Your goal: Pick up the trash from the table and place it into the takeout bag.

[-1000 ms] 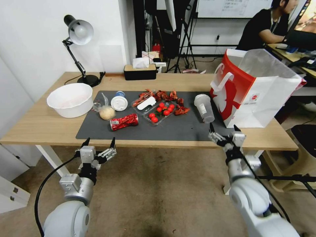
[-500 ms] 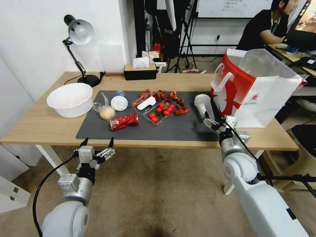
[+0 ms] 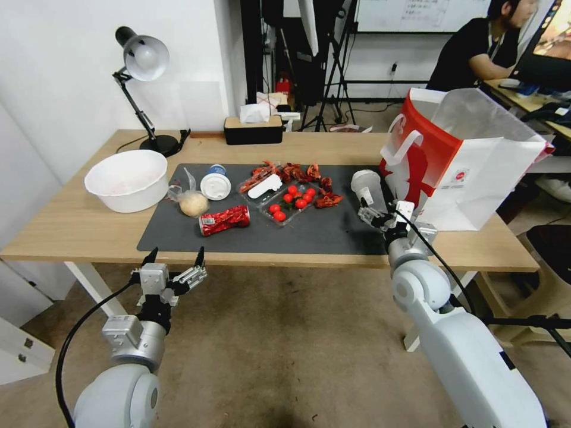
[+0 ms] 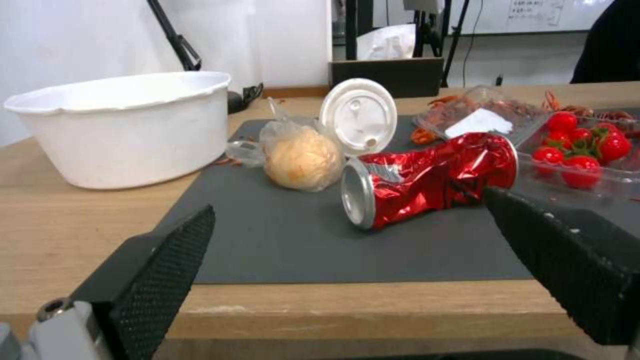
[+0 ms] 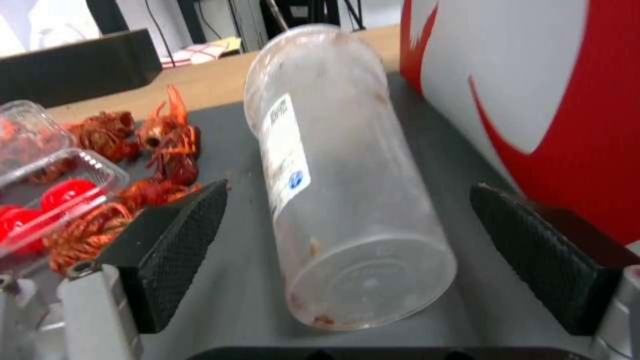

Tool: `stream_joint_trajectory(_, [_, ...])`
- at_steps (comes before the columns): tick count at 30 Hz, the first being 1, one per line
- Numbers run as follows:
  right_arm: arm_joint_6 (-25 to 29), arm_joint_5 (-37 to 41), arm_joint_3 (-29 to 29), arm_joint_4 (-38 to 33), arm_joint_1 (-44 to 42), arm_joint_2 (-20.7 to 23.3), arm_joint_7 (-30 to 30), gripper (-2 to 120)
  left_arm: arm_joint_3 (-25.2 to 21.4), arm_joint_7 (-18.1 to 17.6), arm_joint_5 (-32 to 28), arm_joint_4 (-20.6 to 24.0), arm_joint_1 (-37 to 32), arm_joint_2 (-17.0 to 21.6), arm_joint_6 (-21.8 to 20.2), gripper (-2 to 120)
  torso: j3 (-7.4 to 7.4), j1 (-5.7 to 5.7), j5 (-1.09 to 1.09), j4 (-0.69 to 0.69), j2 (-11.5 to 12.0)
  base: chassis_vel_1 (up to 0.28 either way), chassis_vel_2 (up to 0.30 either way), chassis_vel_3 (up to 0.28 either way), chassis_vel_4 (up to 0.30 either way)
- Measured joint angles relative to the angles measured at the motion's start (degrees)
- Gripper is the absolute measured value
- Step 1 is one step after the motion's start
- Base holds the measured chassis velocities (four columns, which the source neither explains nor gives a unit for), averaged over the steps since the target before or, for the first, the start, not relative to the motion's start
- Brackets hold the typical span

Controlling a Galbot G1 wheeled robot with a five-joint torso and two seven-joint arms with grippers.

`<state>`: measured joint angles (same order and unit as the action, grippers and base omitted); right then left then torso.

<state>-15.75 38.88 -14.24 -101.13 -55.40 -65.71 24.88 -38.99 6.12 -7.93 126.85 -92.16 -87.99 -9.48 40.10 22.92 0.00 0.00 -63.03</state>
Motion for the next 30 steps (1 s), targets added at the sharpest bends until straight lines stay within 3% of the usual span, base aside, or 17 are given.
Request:
stream_joint_trajectory(7, [-0.42,0.3,0.83,0.94,0.75,-0.59,0.47,82,-0.17,-0.04,0.0,0.0,0.01,-0.02,0.09,100,0.0,0.0,0.0,0.0,0.0,0.0,0.0,0.0,0.0])
stream_joint_trajectory(10, [-1.18,0.3,1.12,1.1,0.75,-0.84,1.21,67,-0.18,-0.06,0.0,-0.1,0.04,-0.07,0.24,100,0.0,0.0,0.0,0.0,0.0,0.0,0.0,0.0,0.0])
stream_joint_trajectory(15, [-2.02,0.27,1.13,1.05,0.48,-1.0,2.15,53,-0.13,-0.07,0.04,-0.27,0.09,-0.08,0.33,100,-0.01,0.0,-0.02,0.01,-0.01,0.0,0.0,0.0,0.0])
stream_joint_trajectory(26, [-1.49,0.42,0.69,-0.23,-0.65,-0.83,1.9,53,-0.08,-0.08,0.11,-0.3,0.0,-0.07,0.61,100,0.0,0.0,0.01,-0.02,0.0,0.0,0.0,0.0,0.0])
stream_joint_trajectory(30, [2.51,1.04,-0.08,-3.1,-1.61,-0.15,-3.0,53,-0.06,-0.08,0.13,-0.31,-0.01,-0.05,0.62,100,0.01,0.0,-0.01,0.0,0.0,0.0,0.0,0.0,0.0])
